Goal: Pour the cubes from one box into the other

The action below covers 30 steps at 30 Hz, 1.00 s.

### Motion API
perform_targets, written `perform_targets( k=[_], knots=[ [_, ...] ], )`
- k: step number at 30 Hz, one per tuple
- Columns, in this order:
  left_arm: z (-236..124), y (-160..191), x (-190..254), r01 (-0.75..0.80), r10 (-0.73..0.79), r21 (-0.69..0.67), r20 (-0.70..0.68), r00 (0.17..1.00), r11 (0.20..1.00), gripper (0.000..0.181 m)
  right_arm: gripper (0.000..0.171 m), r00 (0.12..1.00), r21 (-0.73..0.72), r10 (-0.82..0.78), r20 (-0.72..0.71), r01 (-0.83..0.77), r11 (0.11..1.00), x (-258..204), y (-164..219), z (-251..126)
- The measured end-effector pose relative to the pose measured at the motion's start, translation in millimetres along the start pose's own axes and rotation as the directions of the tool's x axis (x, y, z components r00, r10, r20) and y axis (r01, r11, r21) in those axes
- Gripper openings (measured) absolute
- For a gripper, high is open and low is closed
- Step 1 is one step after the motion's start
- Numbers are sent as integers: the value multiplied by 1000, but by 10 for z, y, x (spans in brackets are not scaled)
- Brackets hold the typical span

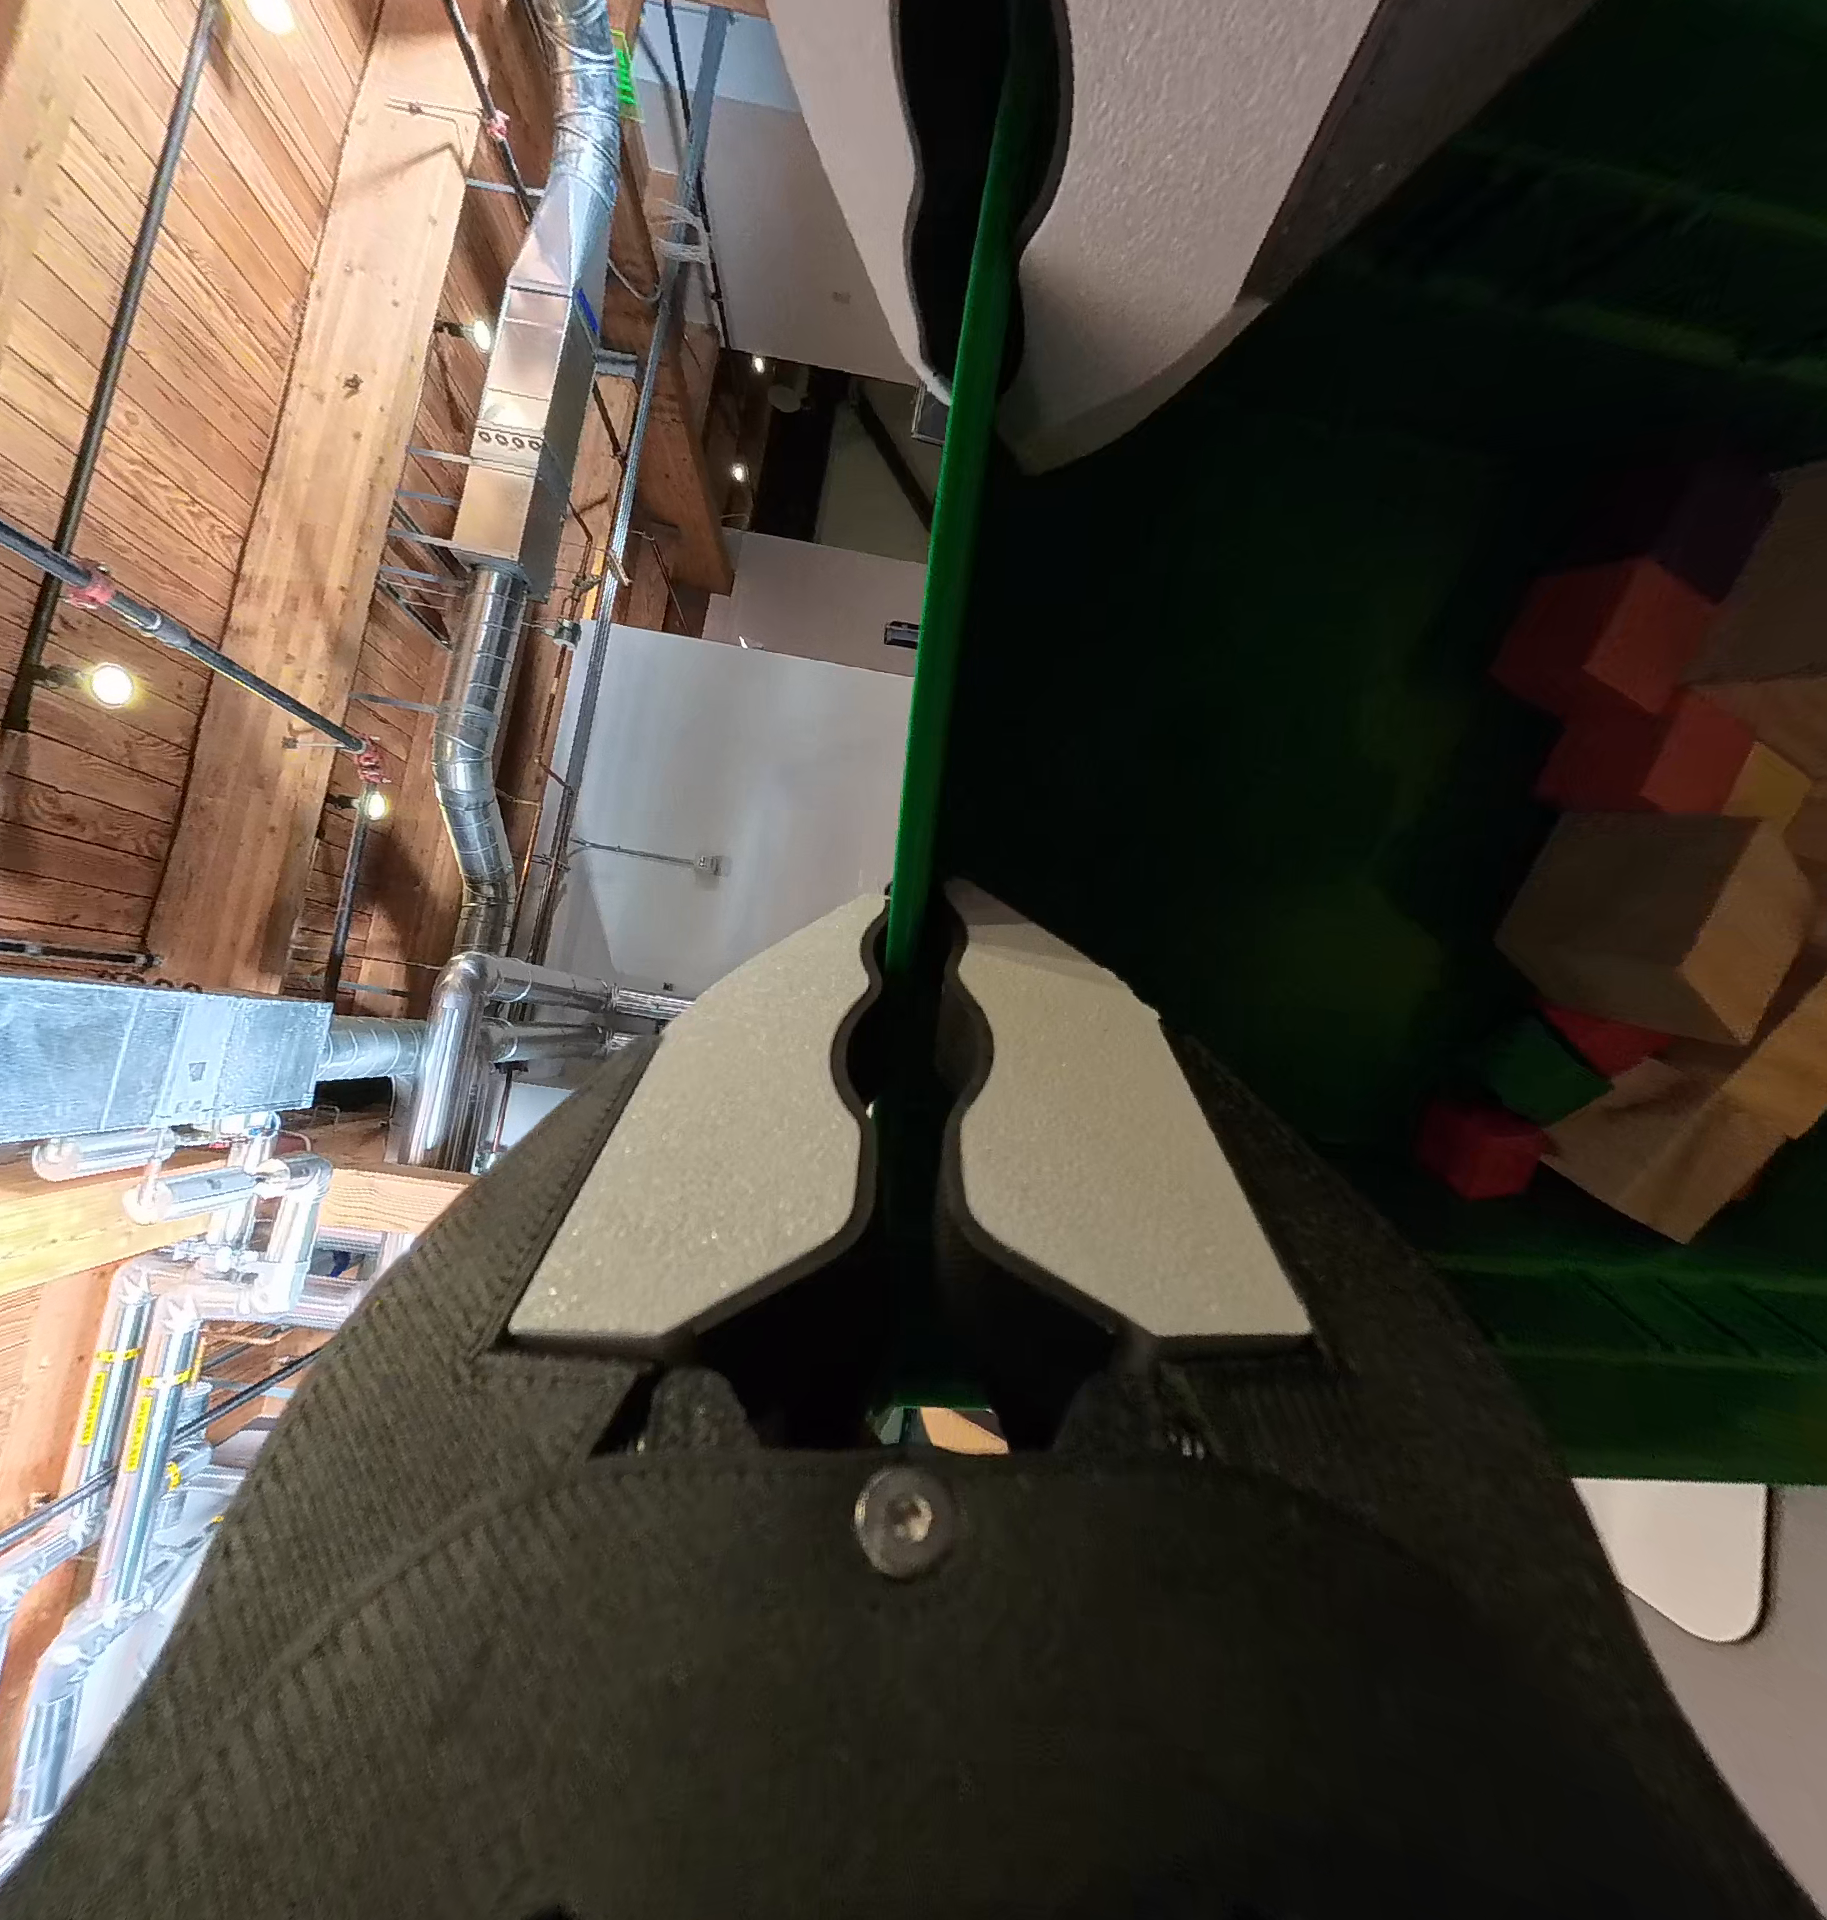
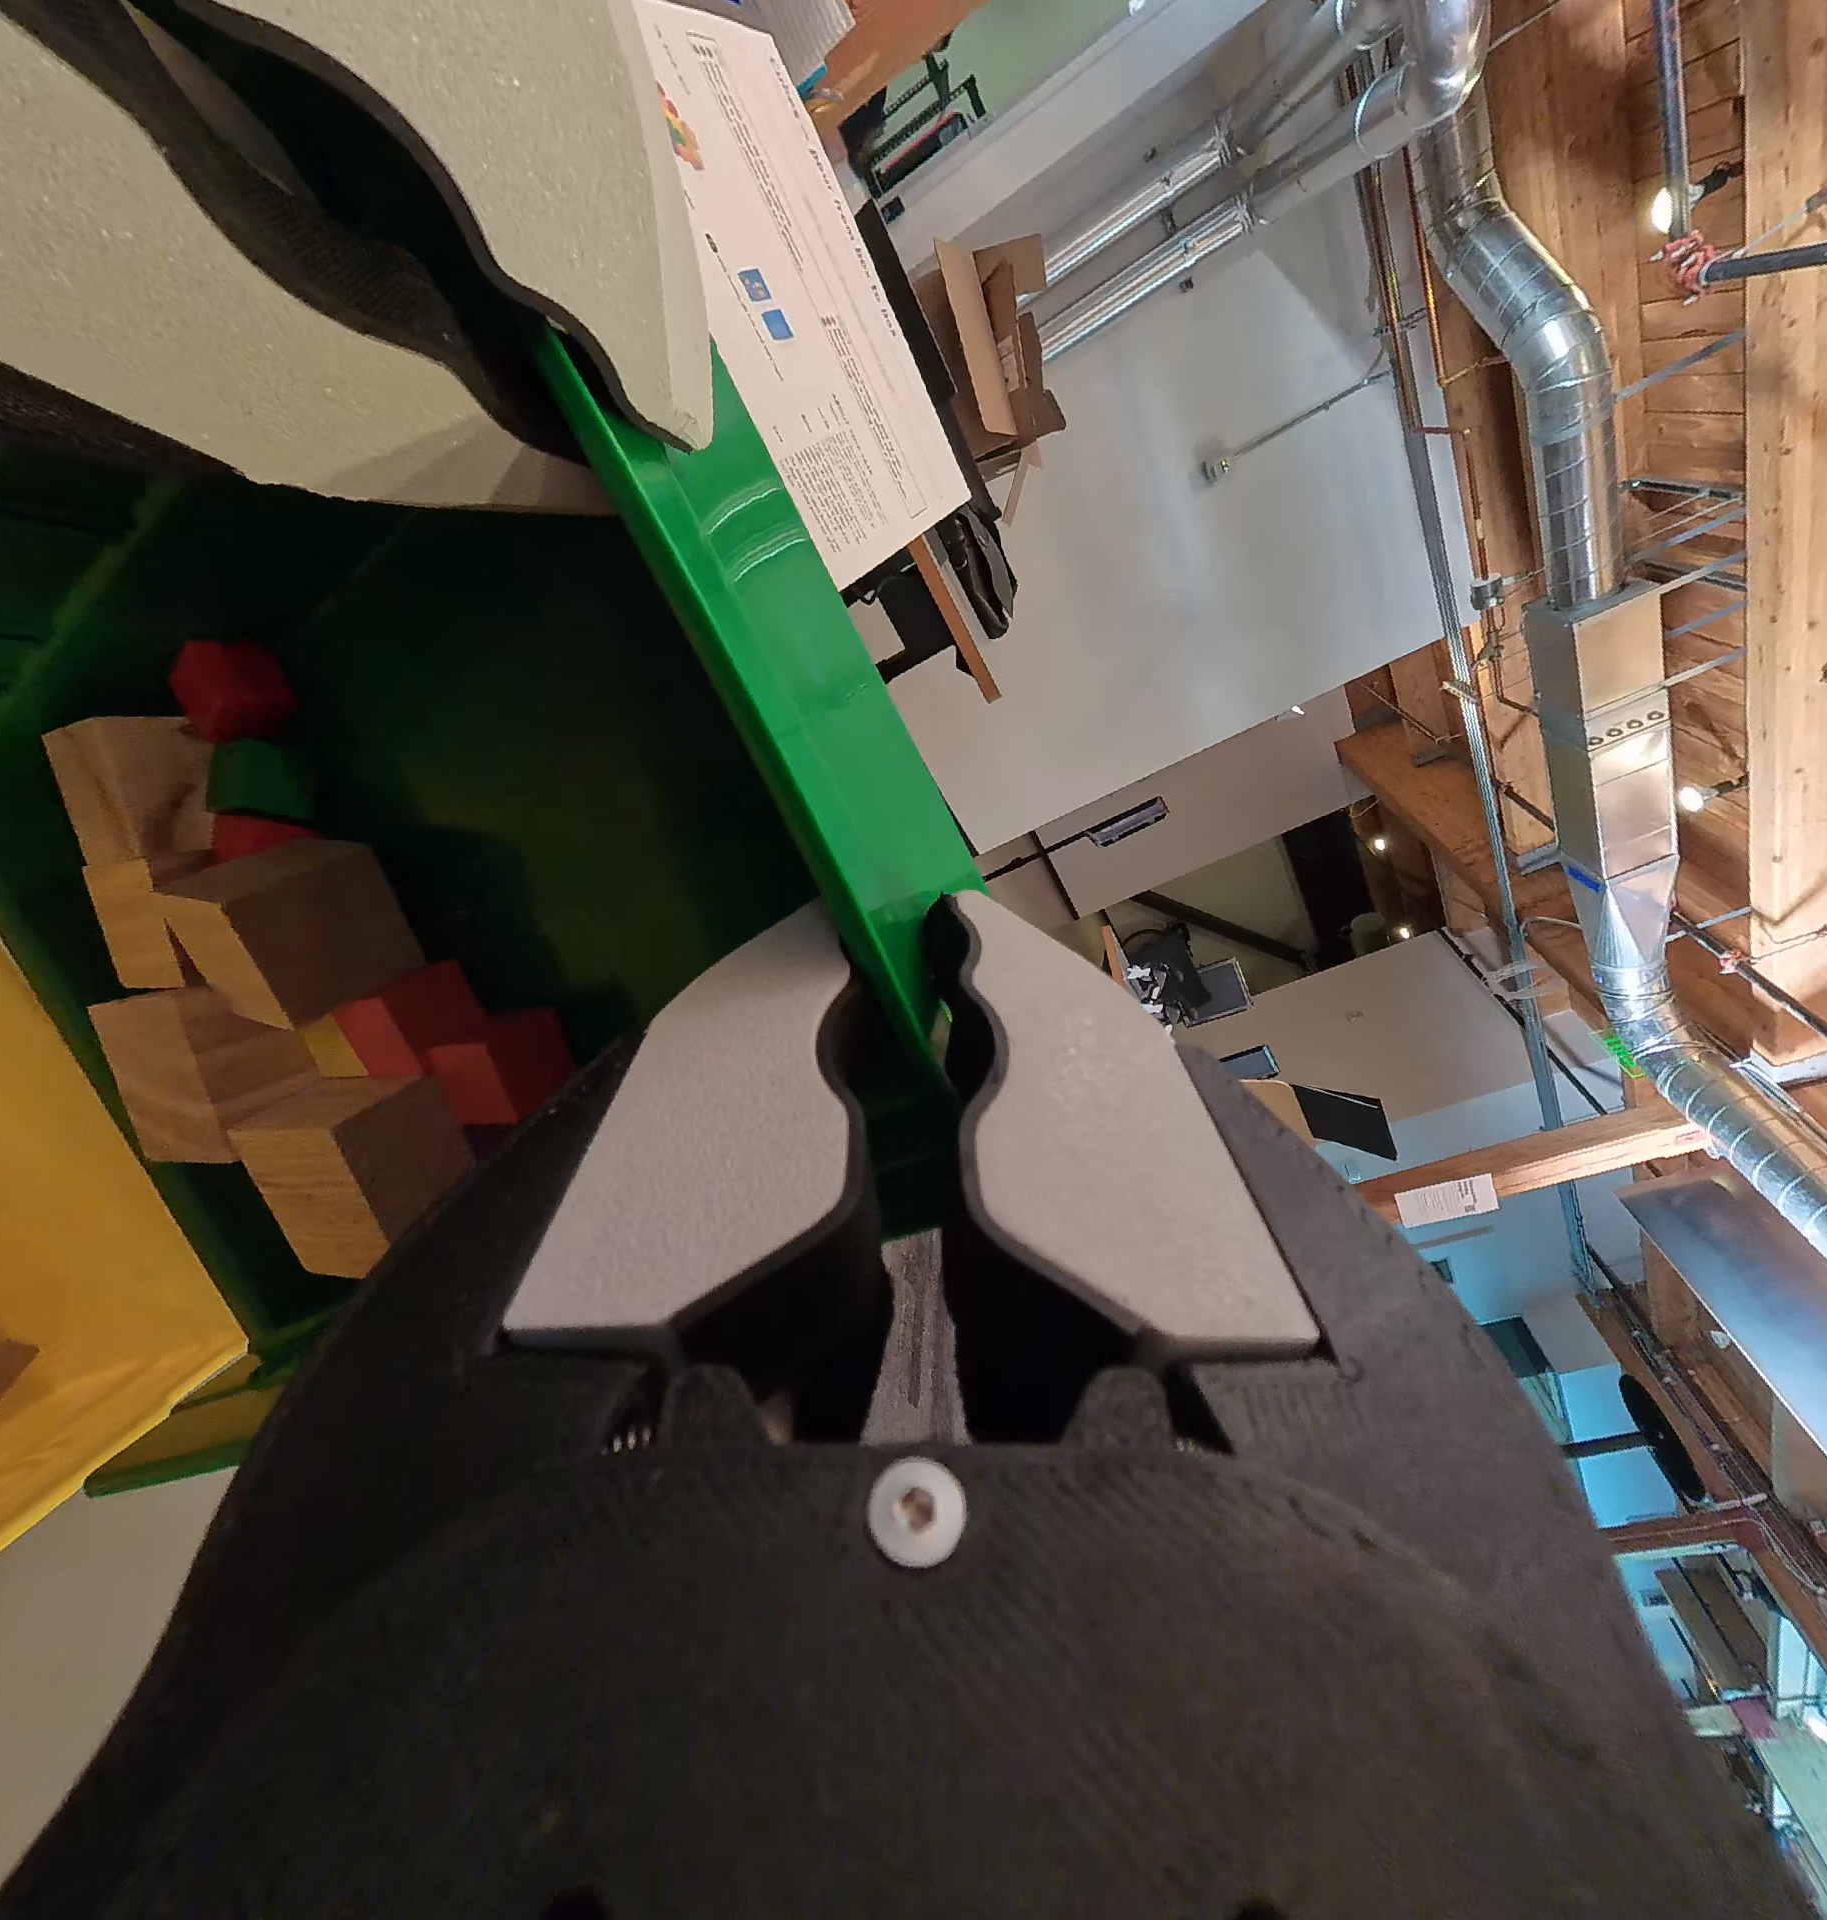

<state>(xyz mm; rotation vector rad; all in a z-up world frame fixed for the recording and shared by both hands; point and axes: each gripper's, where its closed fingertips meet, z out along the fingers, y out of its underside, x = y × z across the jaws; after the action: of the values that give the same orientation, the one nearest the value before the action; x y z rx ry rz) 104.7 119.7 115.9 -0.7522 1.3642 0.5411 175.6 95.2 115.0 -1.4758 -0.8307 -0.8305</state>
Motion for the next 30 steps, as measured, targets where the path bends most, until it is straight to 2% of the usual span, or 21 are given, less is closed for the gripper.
perform_targets(
  k=[30],
  knots=[
    [-45,5,4,-9,9,11,17,1000,1000,4,5,1000,14,-17,-1,17,1000,-26,-28,-33]
  ],
)
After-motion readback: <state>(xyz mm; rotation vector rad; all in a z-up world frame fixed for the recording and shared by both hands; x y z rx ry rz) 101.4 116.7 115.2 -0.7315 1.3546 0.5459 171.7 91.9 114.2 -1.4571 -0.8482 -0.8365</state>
